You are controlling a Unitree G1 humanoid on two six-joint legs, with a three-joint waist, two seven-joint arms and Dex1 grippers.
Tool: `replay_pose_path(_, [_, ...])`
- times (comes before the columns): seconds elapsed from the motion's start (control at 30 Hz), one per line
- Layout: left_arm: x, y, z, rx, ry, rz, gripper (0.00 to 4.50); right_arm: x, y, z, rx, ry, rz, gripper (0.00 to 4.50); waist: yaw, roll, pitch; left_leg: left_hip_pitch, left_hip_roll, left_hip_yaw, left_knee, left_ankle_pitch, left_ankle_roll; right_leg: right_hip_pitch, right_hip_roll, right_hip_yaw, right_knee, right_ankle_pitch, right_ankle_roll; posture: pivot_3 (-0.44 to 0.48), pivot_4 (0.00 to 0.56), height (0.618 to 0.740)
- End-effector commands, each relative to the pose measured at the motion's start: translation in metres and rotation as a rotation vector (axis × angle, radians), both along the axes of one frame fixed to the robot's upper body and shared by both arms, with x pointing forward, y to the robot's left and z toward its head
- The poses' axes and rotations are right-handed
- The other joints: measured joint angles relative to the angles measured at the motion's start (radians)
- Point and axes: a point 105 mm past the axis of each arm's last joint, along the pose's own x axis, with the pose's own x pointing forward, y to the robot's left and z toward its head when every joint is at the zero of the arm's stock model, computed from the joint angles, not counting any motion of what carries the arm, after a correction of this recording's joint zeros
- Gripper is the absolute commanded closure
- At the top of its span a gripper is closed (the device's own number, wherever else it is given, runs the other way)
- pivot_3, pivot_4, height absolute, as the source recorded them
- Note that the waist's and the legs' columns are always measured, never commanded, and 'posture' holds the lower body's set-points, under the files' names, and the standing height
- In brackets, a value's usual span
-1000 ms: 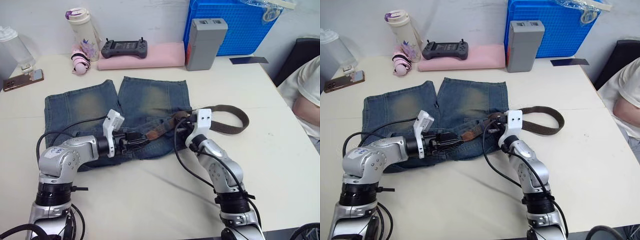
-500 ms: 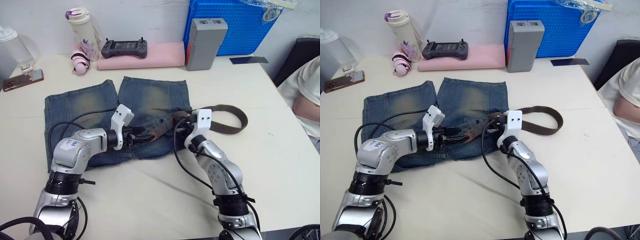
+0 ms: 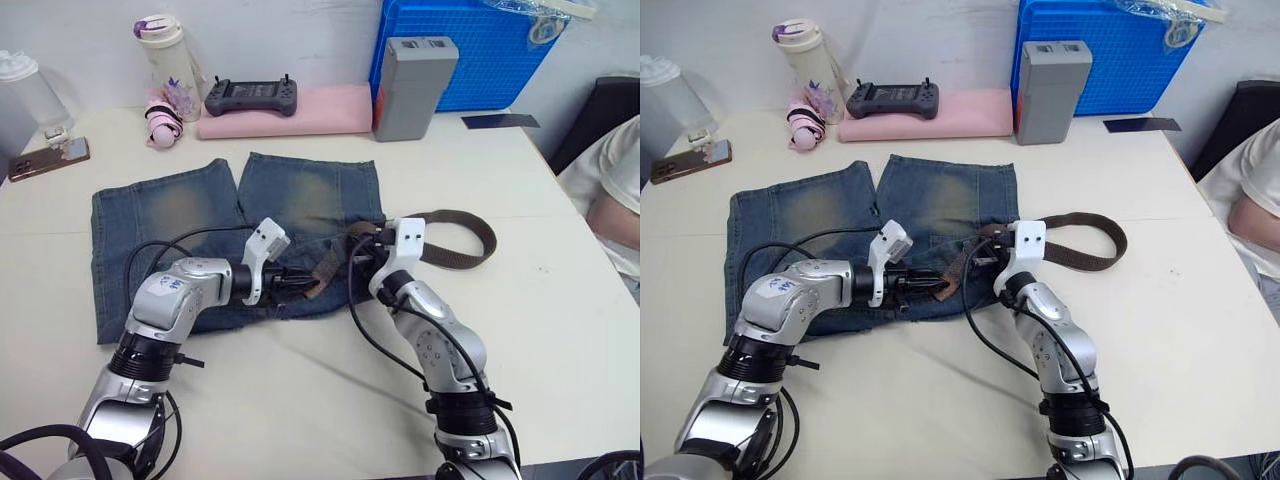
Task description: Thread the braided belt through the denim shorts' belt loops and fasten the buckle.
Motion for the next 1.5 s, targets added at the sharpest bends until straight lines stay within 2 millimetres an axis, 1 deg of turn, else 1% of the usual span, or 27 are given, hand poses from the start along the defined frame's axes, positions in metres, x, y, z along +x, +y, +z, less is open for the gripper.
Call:
replay_pose_path(0.03, [0.0,0.002,0.001,0.015,0.004,-0.015,4.48,-0.002,-0.001,0.014,0.016,-0.048,-0.009,4.5,0.0,0.0,0.0,0.0,0.0,0.0,0.0,0.0,0.0,0.0,0.0,0.0,0.0,0.0,0.0,0.0,0.15,0.724])
replay_pose_path(0.1, [0.001,0.003,0.0,0.021,0.006,-0.005,4.48,-0.001,-0.001,0.013,0.016,-0.047,-0.011,4.5,0.0,0.0,0.0,0.0,0.0,0.0,0.0,0.0,0.0,0.0,0.0,0.0,0.0,0.0,0.0,0.0,0.15,0.724])
replay_pose_path(0.37, [0.002,0.001,0.008,-0.037,0.065,0.006,4.48,-0.001,-0.003,0.013,0.016,-0.041,-0.02,4.5,0.0,0.0,0.0,0.0,0.0,0.0,0.0,0.0,0.0,0.0,0.0,0.0,0.0,0.0,0.0,0.0,0.15,0.724])
replay_pose_path(0.43, [0.001,0.002,0.016,-0.08,0.1,0.012,4.5,-0.001,-0.01,0.015,0.021,-0.049,-0.05,3.74,0.001,0.0,0.0,0.0,0.0,0.0,0.0,0.0,0.0,0.0,0.0,0.0,0.0,0.0,0.0,0.0,0.15,0.724])
replay_pose_path(0.47, [0.0,0.002,0.019,-0.097,0.115,0.01,4.5,-0.002,-0.011,0.017,0.034,-0.054,-0.041,3.51,0.001,0.0,0.0,0.0,0.0,0.0,0.0,0.0,0.0,0.0,0.0,0.0,0.0,0.0,0.0,0.0,0.15,0.724])
replay_pose_path(0.53, [-0.005,0.005,0.026,-0.119,0.138,0.001,4.5,-0.006,-0.016,0.023,0.061,-0.061,-0.033,2.57,0.001,0.0,0.0,0.0,0.0,0.0,0.0,0.0,0.0,0.0,0.0,0.0,0.0,0.0,0.0,0.0,0.15,0.724])
replay_pose_path(0.57, [-0.006,0.007,0.028,-0.123,0.145,0.001,4.5,-0.008,-0.02,0.026,0.068,-0.064,-0.033,2.0,0.001,0.0,0.0,0.0,0.0,0.0,0.0,0.0,0.0,0.0,0.0,0.0,0.0,0.0,0.0,0.0,0.15,0.724])
replay_pose_path(0.6, [-0.007,0.009,0.031,-0.13,0.15,0.004,4.5,-0.012,-0.024,0.03,0.07,-0.072,-0.027,1.61,0.001,0.0,0.0,0.0,0.0,0.0,0.0,0.0,0.0,0.0,0.0,0.0,0.0,0.0,0.0,0.0,0.15,0.724])
replay_pose_path(0.7, [-0.009,0.014,0.036,-0.138,0.159,0.011,4.5,-0.025,-0.034,0.04,0.07,-0.091,0.009,0.11,0.001,0.0,0.0,0.0,0.0,0.0,0.0,0.0,0.0,0.0,0.0,0.0,0.0,0.0,0.0,0.0,0.15,0.724])
replay_pose_path(0.77, [-0.011,0.016,0.039,-0.147,0.167,0.011,4.5,-0.035,-0.038,0.043,0.044,-0.103,0.056,0.04,0.002,0.0,0.0,0.0,0.0,0.0,0.0,0.0,0.0,0.0,0.0,0.0,0.0,0.0,0.0,0.0,0.15,0.724])
replay_pose_path(0.83, [-0.014,0.018,0.044,-0.161,0.175,0.011,4.5,-0.049,-0.037,0.047,-0.014,-0.13,0.141,0.04,0.003,0.0,0.0,0.0,0.0,0.0,0.0,0.0,0.0,0.0,0.0,0.0,-0.001,0.0,0.0,0.0,0.15,0.724])
replay_pose_path(0.93, [-0.016,0.021,0.047,-0.163,0.179,0.012,4.5,-0.07,-0.027,0.047,-0.167,-0.19,0.287,0.04,0.002,0.0,0.0,0.0,0.0,0.0,0.0,0.0,0.0,0.0,0.0,0.0,-0.001,0.0,0.0,0.0,0.15,0.724])
replay_pose_path(1.0, [-0.018,0.024,0.046,-0.155,0.184,0.016,4.5,-0.079,-0.019,0.041,-0.278,-0.211,0.36,0.04,0.0,0.0,0.0,0.0,0.0,0.0,0.0,0.0,0.0,0.0,0.0,0.0,-0.001,0.0,0.0,0.0,0.15,0.724])
replay_pose_path(1.07, [-0.019,0.029,0.044,-0.15,0.188,0.026,4.5,-0.085,-0.011,0.036,-0.446,-0.279,0.411,0.04,0.0,0.0,0.0,0.001,0.001,0.0,-0.001,0.0,0.0,0.0,0.0,0.001,0.0,0.0,0.0,0.0,0.15,0.724])
replay_pose_path(1.13, [-0.019,0.032,0.044,-0.149,0.191,0.035,4.5,-0.089,-0.001,0.029,-0.666,-0.408,0.467,0.04,0.002,0.0,0.0,0.002,0.0,0.001,0.0,0.0,-0.001,0.0,0.001,0.001,0.0,0.0,0.0,0.0,0.15,0.724])
replay_pose_path(1.2, [-0.019,0.031,0.045,-0.158,0.191,0.035,4.5,-0.094,0.004,0.015,-0.867,-0.508,0.536,0.04,0.004,0.0,0.001,0.002,0.0,0.002,0.0,0.0,-0.001,0.0,0.0,0.001,0.0,0.0,0.0,0.0,0.15,0.724])
replay_pose_path(1.3, [-0.019,0.029,0.046,-0.166,0.189,0.034,4.5,-0.093,0.008,-0.002,-0.993,-0.559,0.582,0.04,0.009,-0.002,0.001,0.002,0.0,0.002,0.0,-0.001,-0.001,0.0,0.0,0.002,-0.001,0.0,0.0,0.0,0.15,0.724])
replay_pose_path(1.4, [-0.021,0.027,0.047,-0.177,0.187,0.026,4.5,-0.078,0.007,-0.017,-1.111,-0.548,0.532,0.04,0.013,-0.002,0.001,0.002,0.0,0.002,0.001,0.0,-0.001,0.001,0.0,0.001,-0.001,0.0,0.0,0.0,0.15,0.724])
replay_pose_path(1.5, [-0.023,0.026,0.049,-0.177,0.167,0.015,4.5,-0.066,0.0,-0.04,-1.246,-0.481,0.515,0.04,0.015,-0.002,0.001,0.002,0.0,0.002,0.002,0.0,-0.002,0.001,0.0,0.001,0.0,0.0,0.0,0.0,0.15,0.724])
